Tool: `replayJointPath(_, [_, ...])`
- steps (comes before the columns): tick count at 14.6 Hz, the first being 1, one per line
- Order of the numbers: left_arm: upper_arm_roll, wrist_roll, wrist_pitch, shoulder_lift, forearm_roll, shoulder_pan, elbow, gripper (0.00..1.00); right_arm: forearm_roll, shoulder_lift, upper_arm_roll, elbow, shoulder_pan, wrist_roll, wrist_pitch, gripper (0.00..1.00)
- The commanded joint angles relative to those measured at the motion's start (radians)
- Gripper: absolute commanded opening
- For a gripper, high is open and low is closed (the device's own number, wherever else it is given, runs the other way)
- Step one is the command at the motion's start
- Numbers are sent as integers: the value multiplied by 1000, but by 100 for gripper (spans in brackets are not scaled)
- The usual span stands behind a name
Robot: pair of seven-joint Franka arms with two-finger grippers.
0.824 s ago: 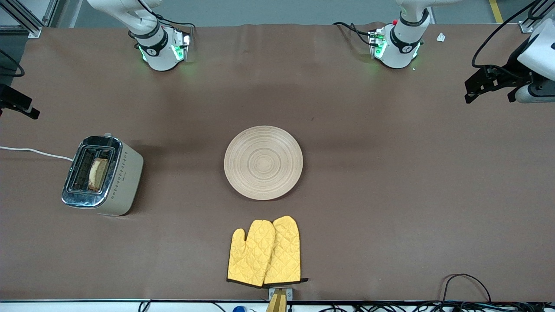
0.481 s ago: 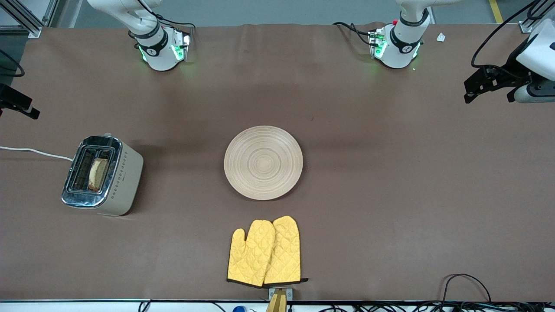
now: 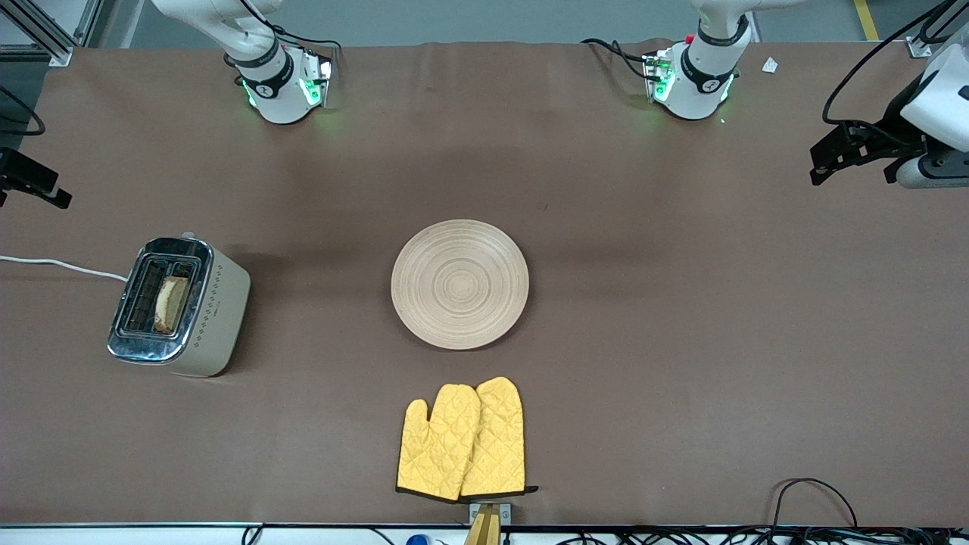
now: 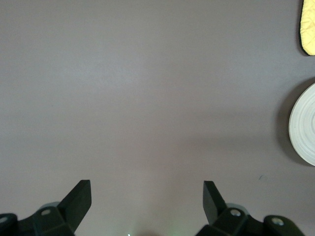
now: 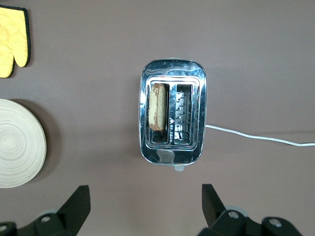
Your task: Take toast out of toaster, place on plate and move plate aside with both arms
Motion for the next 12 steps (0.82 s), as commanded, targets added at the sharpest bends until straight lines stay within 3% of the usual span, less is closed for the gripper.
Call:
replayJointPath(1, [1, 16, -20, 32, 15, 2, 49, 100, -14, -16, 17, -16, -15, 15, 6, 100])
replayJointPath(8, [1, 17, -20, 40, 3, 2, 51, 100, -11, -7, 15, -5, -20, 3, 6, 100])
replayJointPath(12, [1, 8, -20, 37, 5, 0, 62, 100, 3, 62, 18, -4, -8, 0, 58, 100])
